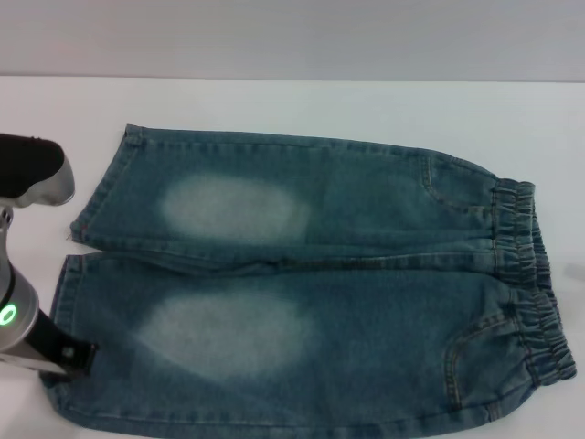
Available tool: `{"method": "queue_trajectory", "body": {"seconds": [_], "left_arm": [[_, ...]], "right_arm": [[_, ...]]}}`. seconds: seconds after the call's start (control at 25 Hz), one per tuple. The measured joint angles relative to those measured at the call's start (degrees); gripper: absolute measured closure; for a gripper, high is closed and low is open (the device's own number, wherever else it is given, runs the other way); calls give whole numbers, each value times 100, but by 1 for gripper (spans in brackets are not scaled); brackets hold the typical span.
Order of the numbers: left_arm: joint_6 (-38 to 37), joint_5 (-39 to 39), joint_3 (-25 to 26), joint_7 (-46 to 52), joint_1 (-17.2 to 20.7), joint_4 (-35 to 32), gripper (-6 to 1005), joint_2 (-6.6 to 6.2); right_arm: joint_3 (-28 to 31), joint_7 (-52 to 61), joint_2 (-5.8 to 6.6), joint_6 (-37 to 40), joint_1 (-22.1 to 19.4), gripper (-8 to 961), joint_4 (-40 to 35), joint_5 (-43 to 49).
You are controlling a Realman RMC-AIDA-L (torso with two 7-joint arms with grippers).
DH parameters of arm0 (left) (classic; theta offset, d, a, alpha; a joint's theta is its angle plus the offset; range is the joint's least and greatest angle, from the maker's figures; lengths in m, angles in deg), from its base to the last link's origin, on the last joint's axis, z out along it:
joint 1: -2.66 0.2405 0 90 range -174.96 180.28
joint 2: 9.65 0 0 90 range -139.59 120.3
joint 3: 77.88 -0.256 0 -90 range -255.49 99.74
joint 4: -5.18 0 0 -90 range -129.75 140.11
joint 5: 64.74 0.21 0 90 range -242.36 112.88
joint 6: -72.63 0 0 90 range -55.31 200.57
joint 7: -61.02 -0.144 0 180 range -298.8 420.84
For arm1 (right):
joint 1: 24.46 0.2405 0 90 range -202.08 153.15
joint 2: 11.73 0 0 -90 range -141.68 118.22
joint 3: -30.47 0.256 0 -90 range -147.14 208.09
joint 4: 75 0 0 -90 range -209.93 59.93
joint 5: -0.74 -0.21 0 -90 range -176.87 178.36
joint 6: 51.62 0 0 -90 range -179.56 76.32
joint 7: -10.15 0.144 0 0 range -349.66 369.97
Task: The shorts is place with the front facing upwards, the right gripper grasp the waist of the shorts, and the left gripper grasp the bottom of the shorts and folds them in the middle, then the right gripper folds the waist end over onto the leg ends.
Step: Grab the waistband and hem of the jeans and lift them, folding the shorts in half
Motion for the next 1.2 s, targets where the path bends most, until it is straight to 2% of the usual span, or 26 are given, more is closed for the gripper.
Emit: {"method": "queue_trajectory", "body": {"seconds": [0.04, 0.44, 1.2], "left_arm": [[31, 0, 17, 0, -61, 1, 991, 2], [46, 5, 95, -87, -398, -78, 999, 1], [46, 9, 171, -246, -618, -193, 991, -8]], "right_arm": [[-12, 12, -10, -47, 2, 168, 2, 17], [-419, 85, -48, -258, -45, 168, -61, 23], [-1017, 159, -60, -151, -129, 168, -455, 51]]}}
